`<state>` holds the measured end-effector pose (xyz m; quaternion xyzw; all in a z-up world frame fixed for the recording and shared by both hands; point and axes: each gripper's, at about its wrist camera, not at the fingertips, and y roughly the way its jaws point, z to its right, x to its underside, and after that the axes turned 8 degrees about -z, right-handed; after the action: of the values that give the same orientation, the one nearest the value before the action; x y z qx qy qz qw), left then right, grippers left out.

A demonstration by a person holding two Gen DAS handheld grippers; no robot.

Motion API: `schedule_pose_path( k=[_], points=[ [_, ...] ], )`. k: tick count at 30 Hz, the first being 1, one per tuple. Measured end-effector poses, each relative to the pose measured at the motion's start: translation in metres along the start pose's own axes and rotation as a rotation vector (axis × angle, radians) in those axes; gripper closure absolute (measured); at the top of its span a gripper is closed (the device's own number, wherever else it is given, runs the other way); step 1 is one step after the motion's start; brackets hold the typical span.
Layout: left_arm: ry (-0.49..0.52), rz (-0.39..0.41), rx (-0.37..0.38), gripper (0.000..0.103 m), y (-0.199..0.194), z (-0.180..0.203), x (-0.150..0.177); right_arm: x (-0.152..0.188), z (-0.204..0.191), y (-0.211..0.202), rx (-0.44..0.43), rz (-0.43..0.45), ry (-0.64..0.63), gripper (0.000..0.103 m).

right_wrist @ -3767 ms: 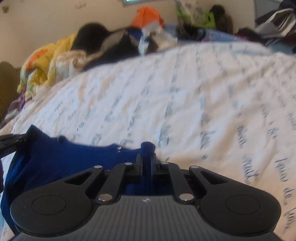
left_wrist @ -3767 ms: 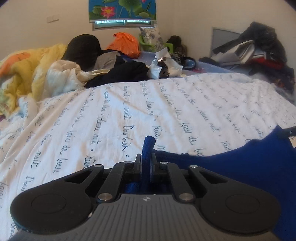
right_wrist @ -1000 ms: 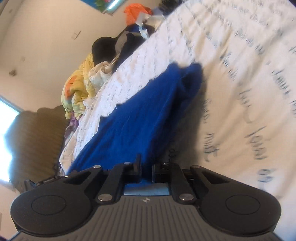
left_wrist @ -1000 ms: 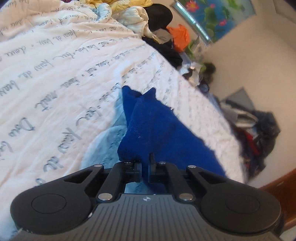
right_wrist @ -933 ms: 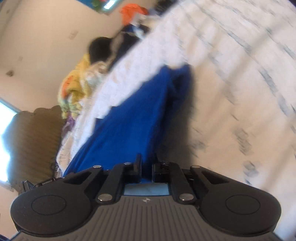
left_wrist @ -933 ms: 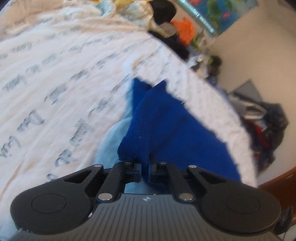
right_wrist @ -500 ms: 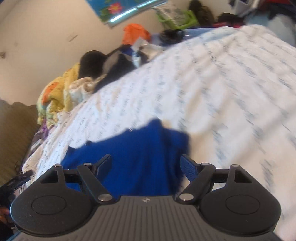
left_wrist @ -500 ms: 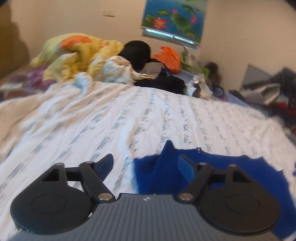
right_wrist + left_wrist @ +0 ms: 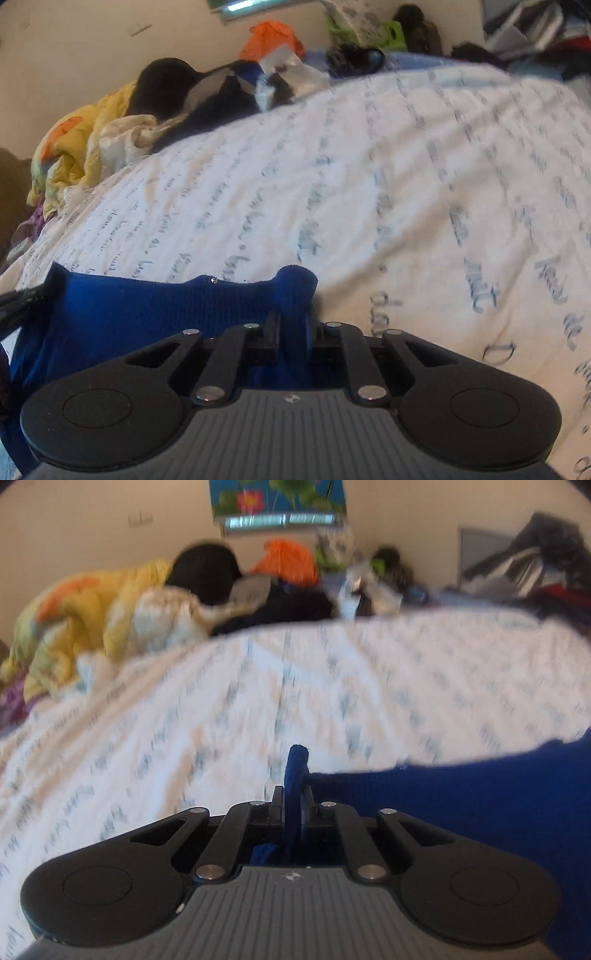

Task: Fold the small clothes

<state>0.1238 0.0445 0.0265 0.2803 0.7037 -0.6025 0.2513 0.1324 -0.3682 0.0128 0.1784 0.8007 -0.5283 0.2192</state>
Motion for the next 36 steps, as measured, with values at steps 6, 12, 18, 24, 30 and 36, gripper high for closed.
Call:
schedule_pose_path(
  k=[6, 12, 18, 24, 30, 36],
  points=[
    [0.004, 0.161, -0.111, 0.015, -0.048, 0.007, 0.001, 0.003, -0.019, -0.015, 0.032, 0.096, 0.038, 0.06],
    [0.068, 0.081, 0.093, 0.021, -0.043, 0.047, -0.008, -0.009, -0.095, 0.004, 0.013, 0.157, -0.154, 0.041],
    [0.006, -0.016, 0.229, 0.011, -0.007, 0.02, 0.006, 0.008, -0.088, 0.055, 0.074, 0.132, -0.261, 0.041],
    [0.003, -0.013, 0.204, 0.008, -0.007, 0.024, 0.007, -0.008, -0.097, 0.049, 0.021, 0.119, -0.103, 0.039],
    [0.003, -0.012, 0.194, 0.008, -0.007, 0.027, 0.005, 0.018, -0.129, 0.054, 0.194, 0.076, -0.206, 0.017],
    [-0.009, -0.022, 0.136, 0.008, -0.019, 0.03, 0.007, 0.032, -0.124, 0.057, 0.214, 0.145, -0.27, 0.012]
  ],
)
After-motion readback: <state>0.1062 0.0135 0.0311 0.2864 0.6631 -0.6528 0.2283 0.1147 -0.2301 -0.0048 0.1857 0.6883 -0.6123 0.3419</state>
